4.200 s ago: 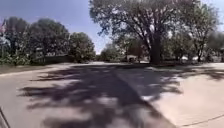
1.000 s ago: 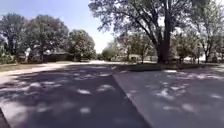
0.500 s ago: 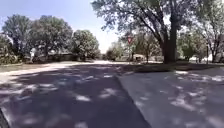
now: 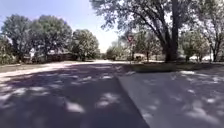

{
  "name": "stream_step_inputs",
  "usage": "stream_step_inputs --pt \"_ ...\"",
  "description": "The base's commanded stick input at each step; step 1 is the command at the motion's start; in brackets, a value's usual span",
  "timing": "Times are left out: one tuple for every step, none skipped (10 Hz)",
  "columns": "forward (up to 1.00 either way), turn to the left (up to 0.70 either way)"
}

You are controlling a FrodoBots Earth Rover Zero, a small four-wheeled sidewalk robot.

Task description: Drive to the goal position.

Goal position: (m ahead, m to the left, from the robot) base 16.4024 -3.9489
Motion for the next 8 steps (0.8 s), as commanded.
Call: stream_step_inputs --pt "0.70 0.00" --pt "0.70 0.15" --pt "0.70 0.27" --pt "0.70 0.32" --pt "0.70 0.25" --pt "0.70 0.00" --pt "0.70 0.00" --pt "0.70 0.00"
